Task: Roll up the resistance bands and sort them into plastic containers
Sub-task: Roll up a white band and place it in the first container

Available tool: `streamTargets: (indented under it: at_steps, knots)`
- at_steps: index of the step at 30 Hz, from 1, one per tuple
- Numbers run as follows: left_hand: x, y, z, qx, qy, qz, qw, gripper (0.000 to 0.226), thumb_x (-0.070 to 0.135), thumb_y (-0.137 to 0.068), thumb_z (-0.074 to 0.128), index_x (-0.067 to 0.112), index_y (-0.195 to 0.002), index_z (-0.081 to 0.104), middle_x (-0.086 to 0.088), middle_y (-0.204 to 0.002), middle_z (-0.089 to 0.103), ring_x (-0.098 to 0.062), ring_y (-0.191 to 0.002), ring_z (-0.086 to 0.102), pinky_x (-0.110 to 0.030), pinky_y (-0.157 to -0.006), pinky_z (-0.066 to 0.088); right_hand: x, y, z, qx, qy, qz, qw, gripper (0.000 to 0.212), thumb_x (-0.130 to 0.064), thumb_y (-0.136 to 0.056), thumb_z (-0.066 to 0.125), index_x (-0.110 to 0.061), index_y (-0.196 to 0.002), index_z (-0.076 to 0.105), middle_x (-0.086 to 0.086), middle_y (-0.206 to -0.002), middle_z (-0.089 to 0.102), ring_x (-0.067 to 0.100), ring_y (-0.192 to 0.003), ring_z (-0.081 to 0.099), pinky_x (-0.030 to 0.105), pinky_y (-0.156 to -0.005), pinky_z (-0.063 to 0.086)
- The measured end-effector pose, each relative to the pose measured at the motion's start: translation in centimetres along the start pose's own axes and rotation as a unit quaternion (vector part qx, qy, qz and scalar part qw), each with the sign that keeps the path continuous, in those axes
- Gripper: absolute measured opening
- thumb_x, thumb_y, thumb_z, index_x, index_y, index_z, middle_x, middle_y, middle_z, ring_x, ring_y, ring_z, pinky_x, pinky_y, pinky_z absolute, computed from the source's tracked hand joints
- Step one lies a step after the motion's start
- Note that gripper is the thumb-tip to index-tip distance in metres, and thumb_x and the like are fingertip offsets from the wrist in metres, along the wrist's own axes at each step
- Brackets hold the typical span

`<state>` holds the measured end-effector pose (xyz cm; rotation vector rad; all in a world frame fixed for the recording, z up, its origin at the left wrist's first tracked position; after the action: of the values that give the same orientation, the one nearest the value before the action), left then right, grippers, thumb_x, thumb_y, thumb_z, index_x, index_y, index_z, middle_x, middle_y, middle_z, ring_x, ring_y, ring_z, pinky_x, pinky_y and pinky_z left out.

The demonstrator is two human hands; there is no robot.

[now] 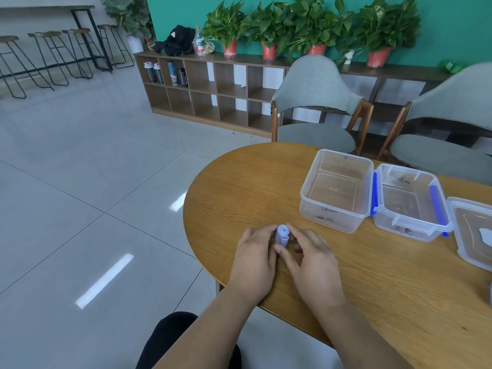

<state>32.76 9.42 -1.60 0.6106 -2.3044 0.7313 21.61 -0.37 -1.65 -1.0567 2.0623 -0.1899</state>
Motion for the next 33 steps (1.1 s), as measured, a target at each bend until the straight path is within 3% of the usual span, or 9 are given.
streamTargets:
  at_steps: [3,6,10,13,17,20,28,33]
  knots:
    - [0.0,0.1,0.2,-0.003,0.002,0.002,1.0,0.032,0.025,-0.103,0.061,0.038,-0.133,0.061,0.048,-0.108,0.052,-0.006,-0.111,0.053,-0.036,-0.1,0.049,0.4,0.0,0.0,0.01,-0.008,-0.005,1.0,0.042,-0.031,-0.096,0.069,-0.023,-0.138,0.066,-0.01,-0.105,0.066,0.012,-0.092,0.062,0.038,-0.079,0.058]
    - [-0.2,0.0,0.3,-0.014,0.011,-0.005,1.0,0.032,0.031,-0.102,0.066,0.04,-0.132,0.062,0.054,-0.109,0.049,-0.002,-0.111,0.054,-0.038,-0.103,0.048,0.6,0.1,0.0,0.015,-0.01,-0.005,1.0,0.039,-0.024,-0.097,0.071,-0.024,-0.136,0.068,-0.011,-0.106,0.068,0.01,-0.091,0.064,0.037,-0.079,0.058]
    - [-0.7,0.0,0.3,-0.035,0.014,-0.027,0.999,0.041,0.036,-0.095,0.073,0.042,-0.134,0.062,0.042,-0.106,0.054,0.004,-0.111,0.053,-0.037,-0.106,0.045,0.7,0.3,0.1,0.014,-0.013,-0.006,1.0,0.039,-0.02,-0.096,0.073,-0.025,-0.134,0.069,-0.011,-0.111,0.07,0.008,-0.094,0.066,0.036,-0.081,0.058]
    - [-0.5,-0.1,0.4,-0.035,0.004,-0.019,0.999,0.036,0.038,-0.097,0.071,0.046,-0.13,0.061,0.036,-0.109,0.062,0.0,-0.111,0.052,-0.038,-0.104,0.044,0.6,0.5,-0.3,0.02,-0.006,-0.01,1.0,0.045,-0.02,-0.095,0.074,-0.028,-0.139,0.066,-0.013,-0.111,0.071,0.007,-0.095,0.066,0.031,-0.082,0.057]
    - [-0.6,-0.2,0.5,-0.03,0.003,-0.019,0.999,0.032,0.041,-0.097,0.07,0.044,-0.128,0.064,0.03,-0.107,0.063,0.0,-0.109,0.052,-0.038,-0.102,0.045,0.1,0.8,-0.5,0.022,0.074,-0.051,0.996,0.041,-0.025,-0.095,0.074,-0.033,-0.135,0.068,-0.012,-0.099,0.068,0.016,-0.089,0.063,0.032,-0.065,0.056]
    - [-0.5,-0.3,0.4,-0.022,-0.006,-0.016,1.0,0.034,0.044,-0.096,0.071,0.043,-0.13,0.066,0.032,-0.105,0.061,-0.001,-0.109,0.053,-0.036,-0.102,0.045,0.3,0.7,-1.0,0.034,0.126,-0.052,0.99,0.036,-0.033,-0.097,0.07,-0.037,-0.132,0.069,-0.014,-0.099,0.069,0.018,-0.092,0.061,0.034,-0.06,0.055]
    - [-1.0,-0.2,0.5,-0.008,0.012,-0.033,0.999,0.031,0.041,-0.093,0.075,0.038,-0.124,0.07,0.02,-0.1,0.066,-0.004,-0.105,0.055,-0.038,-0.098,0.048,0.2,0.8,-0.7,0.011,0.152,-0.127,0.98,0.04,-0.033,-0.104,0.064,-0.034,-0.143,0.061,-0.017,-0.115,0.07,0.016,-0.101,0.063,0.033,-0.072,0.056]
    - [-1.0,-0.2,0.6,-0.006,0.014,-0.035,0.999,0.032,0.042,-0.093,0.076,0.037,-0.124,0.071,0.018,-0.1,0.068,-0.007,-0.104,0.056,-0.04,-0.097,0.049,0.3,0.9,-0.9,0.013,0.132,-0.119,0.984,0.039,-0.027,-0.1,0.069,-0.037,-0.137,0.064,-0.017,-0.108,0.071,0.017,-0.094,0.064,0.036,-0.068,0.057]
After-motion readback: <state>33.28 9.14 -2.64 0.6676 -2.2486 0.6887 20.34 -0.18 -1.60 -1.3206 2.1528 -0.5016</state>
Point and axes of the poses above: each hand's wrist, its own y-axis away from the middle knuckle, its own z-axis out of the palm, x = y × z, the point moved 6 cm from there along -y, towards the middle knuckle
